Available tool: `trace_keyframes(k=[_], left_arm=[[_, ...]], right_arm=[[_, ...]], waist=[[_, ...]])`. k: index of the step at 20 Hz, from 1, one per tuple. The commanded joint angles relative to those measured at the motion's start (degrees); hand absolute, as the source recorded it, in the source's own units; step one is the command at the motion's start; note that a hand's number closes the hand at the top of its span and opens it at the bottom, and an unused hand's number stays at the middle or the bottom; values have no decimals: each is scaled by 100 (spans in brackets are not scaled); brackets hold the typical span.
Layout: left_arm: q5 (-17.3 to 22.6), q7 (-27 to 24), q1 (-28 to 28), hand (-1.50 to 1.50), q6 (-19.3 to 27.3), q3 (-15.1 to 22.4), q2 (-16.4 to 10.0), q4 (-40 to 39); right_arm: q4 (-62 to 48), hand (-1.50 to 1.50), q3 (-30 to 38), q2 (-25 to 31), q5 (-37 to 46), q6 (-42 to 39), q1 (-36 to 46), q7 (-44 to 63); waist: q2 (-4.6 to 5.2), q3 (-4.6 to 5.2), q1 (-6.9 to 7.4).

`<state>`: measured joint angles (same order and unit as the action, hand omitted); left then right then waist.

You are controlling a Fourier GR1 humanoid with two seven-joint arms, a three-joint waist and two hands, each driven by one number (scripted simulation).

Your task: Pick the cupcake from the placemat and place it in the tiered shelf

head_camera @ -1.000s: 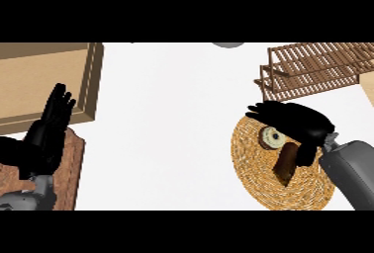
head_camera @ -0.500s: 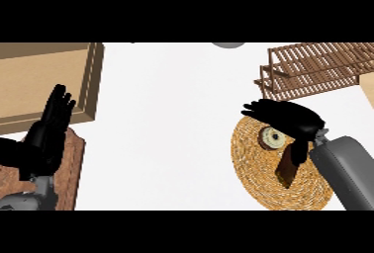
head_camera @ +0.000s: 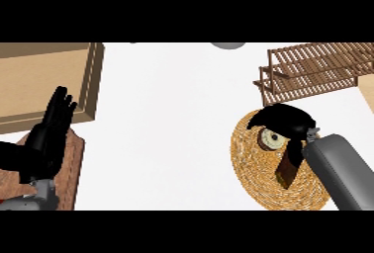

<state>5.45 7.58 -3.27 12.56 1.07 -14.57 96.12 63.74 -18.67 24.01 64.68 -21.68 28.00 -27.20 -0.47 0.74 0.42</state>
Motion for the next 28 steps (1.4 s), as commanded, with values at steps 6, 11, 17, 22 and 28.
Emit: trace_keyframes(k=[6,11,17,22,28], left_arm=[[-436,50,-2,0,258,257,366,26],[-75,77,134,0,-2,-241,-18,28],[-191,8,184,0,64,-122,149,63],[-85,632,-46,0,-102,-305,-156,517],[-221,48,220,0,37,-261,117,90]], right_arm=[[-469,150,-45,-145,534,1413,-123,-673],[-507,150,1310,337,-43,1088,-936,654],[609,150,1932,293,-812,681,-1920,978],[2274,150,2281,328,-1636,-691,-2145,1419],[3504,150,3606,-272,-3247,-1098,-2087,2073]], waist=[[56,-78,-11],[21,-77,-278],[3,-67,-237],[2,-68,-143],[-51,-57,-331]])
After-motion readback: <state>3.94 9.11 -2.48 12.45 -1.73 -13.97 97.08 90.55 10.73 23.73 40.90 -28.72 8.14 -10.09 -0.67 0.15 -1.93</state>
